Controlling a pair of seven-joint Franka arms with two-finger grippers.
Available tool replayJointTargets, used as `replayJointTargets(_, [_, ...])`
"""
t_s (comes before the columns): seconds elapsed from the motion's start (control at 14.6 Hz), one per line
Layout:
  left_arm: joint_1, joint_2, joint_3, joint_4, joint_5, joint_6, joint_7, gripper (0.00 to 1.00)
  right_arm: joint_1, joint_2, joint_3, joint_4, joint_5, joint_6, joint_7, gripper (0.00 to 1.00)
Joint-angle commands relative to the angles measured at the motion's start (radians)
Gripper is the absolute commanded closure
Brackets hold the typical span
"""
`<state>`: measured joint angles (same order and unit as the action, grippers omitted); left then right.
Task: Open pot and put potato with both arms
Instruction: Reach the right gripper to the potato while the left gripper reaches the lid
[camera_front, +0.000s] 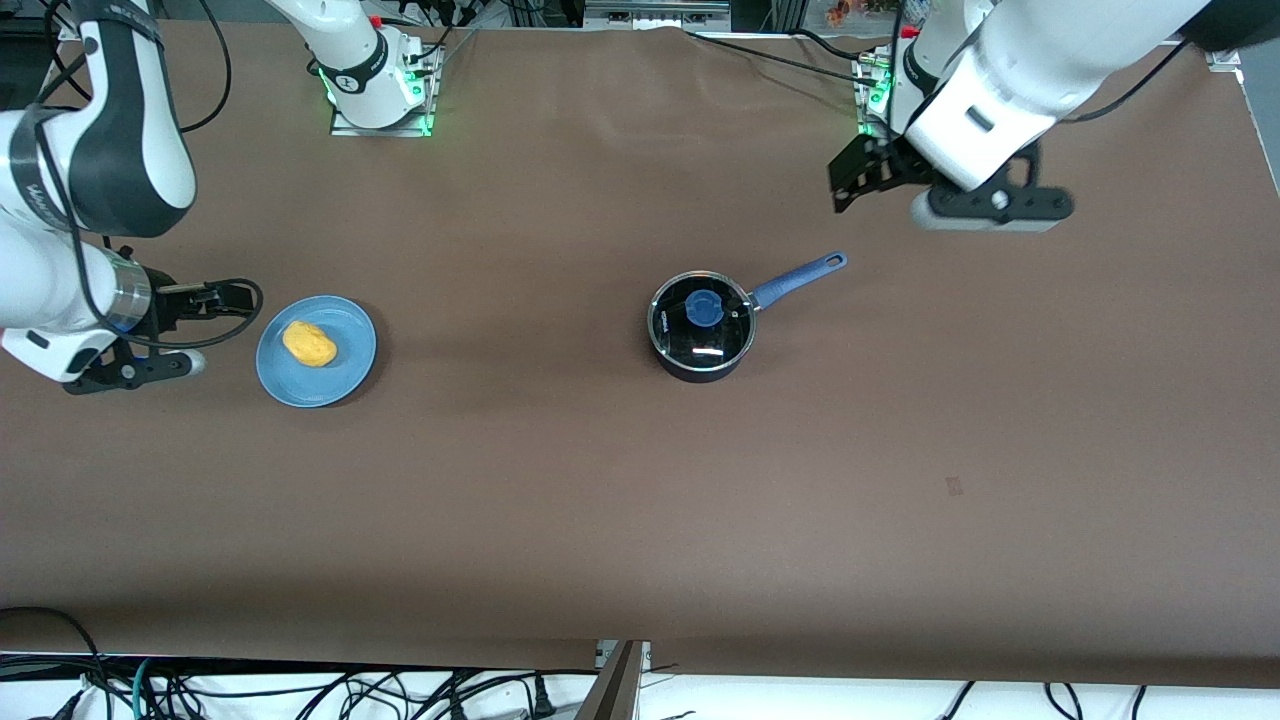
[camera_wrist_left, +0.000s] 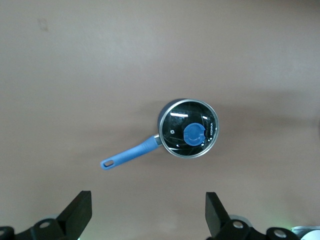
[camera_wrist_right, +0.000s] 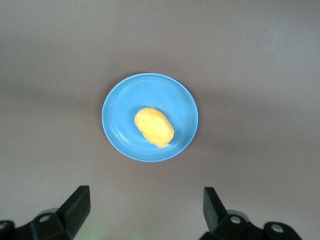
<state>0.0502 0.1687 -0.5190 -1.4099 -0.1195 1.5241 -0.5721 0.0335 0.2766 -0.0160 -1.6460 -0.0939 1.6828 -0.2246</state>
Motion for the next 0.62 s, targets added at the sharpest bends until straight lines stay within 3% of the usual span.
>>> replayJointTargets(0.0, [-0.056, 0.075, -0.009, 0.016, 0.058, 0.039, -0.063, 0.00, 0.002, -0.031, 0.002, -0.115, -0.018, 0.113, -0.103, 0.00])
replayJointTargets(0.34, [-0.161, 0.188, -0.009, 0.016, 0.136, 0.111, -0.181, 0.00, 0.002, -0.030, 0.004, -0.420, -0.020, 0.478, -0.200, 0.00])
replayJointTargets(0.55, [-0.181, 0.261, -0.006, 0.023, 0.121, 0.113, -0.192, 0.00, 0.002, -0.016, 0.001, -0.471, -0.021, 0.569, -0.343, 0.00])
